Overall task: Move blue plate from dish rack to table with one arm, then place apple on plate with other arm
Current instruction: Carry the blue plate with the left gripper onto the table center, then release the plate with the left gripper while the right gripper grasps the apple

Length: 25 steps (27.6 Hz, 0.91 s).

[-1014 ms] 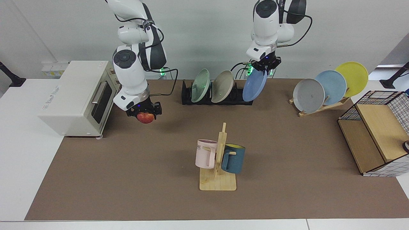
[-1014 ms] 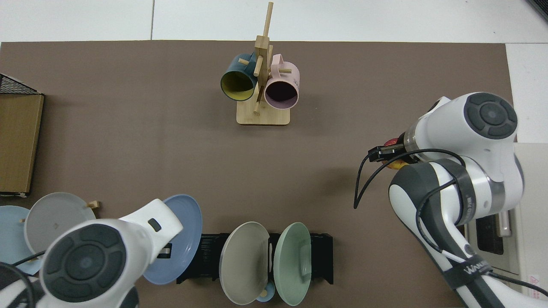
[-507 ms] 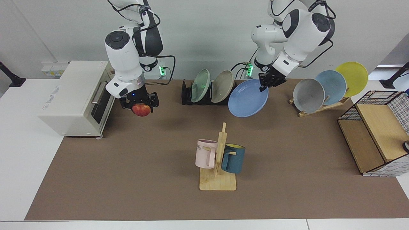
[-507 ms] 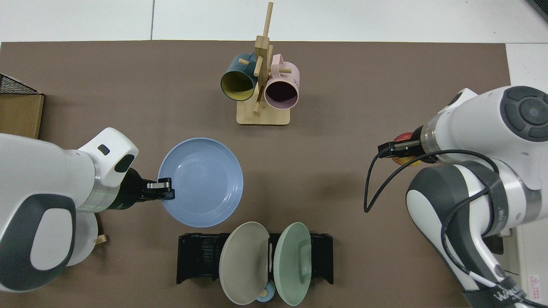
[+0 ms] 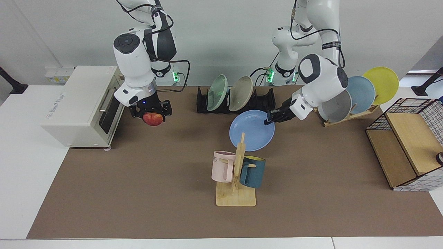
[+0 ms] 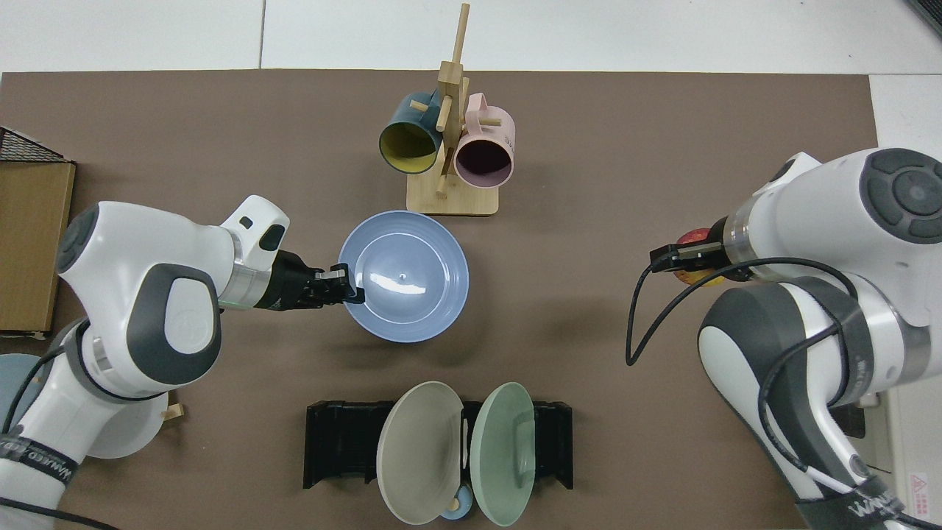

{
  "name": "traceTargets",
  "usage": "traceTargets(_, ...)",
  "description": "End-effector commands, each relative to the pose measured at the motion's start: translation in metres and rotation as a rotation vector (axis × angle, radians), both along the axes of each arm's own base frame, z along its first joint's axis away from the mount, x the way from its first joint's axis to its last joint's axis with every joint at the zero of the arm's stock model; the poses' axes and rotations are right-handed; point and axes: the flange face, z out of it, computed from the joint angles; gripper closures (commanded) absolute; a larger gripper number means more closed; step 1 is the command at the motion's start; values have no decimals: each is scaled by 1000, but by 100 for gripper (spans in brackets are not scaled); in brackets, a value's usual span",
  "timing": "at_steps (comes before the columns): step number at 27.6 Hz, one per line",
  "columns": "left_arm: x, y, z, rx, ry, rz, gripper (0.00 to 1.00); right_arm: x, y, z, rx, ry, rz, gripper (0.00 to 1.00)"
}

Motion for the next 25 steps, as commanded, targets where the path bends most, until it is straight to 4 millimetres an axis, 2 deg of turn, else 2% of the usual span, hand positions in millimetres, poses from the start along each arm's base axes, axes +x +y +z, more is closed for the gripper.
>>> traceTargets(1, 6, -31, -20, -20, -45, 0, 100, -3, -2, 1, 4, 2, -7, 100)
traceTargets(4, 4, -41, -24, -16, -51, -14, 100, -4, -2, 3, 5, -1, -7, 100)
traceTargets(6, 1, -46, -24, -10, -53, -23, 89, -4, -2, 2, 5, -1, -7, 100)
traceTargets(8, -5, -53, -28, -4, -47, -36, 72, -5, -2, 1, 5, 1, -7, 100)
traceTargets(11, -8, -57, -29, 21, -63, -55, 61, -5, -2, 1, 5, 1, -7, 100)
traceTargets(21, -11, -59, -28, 58, -70, -100, 44, -6, -1, -3, 4, 5, -6, 100)
traceTargets(23, -10, -59, -23, 88, -74, -114, 43, -9, 1, -8, 2, 17, -3, 100)
traceTargets(25, -11, -56, -9, 137, -73, -138, 41, -11, 5, -13, 0, 25, 0, 100)
